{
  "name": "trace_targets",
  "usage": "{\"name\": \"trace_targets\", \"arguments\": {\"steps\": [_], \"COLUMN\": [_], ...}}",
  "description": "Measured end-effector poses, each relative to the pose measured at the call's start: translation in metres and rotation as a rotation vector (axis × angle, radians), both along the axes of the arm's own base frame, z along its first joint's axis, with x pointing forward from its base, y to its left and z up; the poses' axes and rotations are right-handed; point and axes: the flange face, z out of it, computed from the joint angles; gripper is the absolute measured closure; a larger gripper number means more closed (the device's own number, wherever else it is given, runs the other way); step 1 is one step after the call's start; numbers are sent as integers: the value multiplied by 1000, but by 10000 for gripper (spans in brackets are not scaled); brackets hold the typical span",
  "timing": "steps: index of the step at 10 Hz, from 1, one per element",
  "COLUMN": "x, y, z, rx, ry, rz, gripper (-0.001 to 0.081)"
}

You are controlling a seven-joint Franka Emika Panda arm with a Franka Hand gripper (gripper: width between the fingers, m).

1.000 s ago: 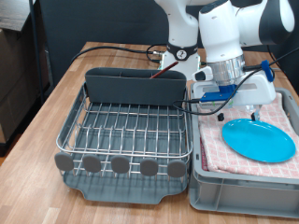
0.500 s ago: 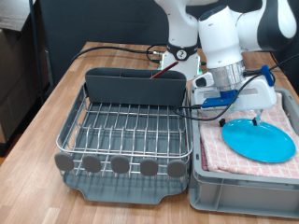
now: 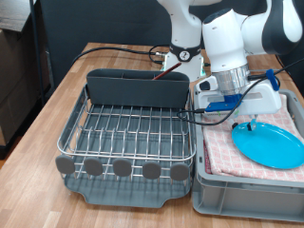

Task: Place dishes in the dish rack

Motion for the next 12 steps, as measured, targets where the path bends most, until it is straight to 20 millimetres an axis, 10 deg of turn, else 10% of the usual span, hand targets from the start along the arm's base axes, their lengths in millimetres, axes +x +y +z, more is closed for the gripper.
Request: {"name": "trace_targets", "arguments": {"steps": [2, 12], "x": [1, 23], "y": [0, -4], "z": [1, 18], "rx": [1, -83], "ry": [-2, 38], "rz": [-2, -26], "gripper": [748, 775]}}
